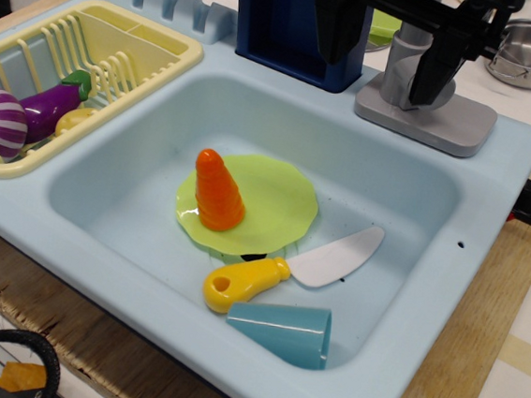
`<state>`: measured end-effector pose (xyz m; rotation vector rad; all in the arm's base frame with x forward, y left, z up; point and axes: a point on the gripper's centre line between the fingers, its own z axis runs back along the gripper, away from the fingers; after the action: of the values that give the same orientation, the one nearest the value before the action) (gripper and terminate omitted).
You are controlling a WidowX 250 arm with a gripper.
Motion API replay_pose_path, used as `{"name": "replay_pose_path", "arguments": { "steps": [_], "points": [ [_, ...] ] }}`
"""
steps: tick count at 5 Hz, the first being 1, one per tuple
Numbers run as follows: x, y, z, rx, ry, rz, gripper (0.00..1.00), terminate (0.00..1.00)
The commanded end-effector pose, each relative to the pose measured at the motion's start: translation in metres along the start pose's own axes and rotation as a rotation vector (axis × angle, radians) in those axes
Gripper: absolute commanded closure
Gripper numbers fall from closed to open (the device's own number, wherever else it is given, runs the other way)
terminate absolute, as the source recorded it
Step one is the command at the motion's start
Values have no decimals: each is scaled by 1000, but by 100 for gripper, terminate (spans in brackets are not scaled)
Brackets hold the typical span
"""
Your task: Turn lever vertical to-front
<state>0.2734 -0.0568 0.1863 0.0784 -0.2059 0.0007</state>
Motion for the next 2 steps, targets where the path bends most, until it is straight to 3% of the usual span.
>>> {"name": "replay_pose_path", "arguments": {
  "steps": [1, 2],
  "points": [
    [0, 0, 0, 0, 0, 0, 0, 0],
    [9, -8, 3, -14, -68, -25, 0, 0]
  ]
}}
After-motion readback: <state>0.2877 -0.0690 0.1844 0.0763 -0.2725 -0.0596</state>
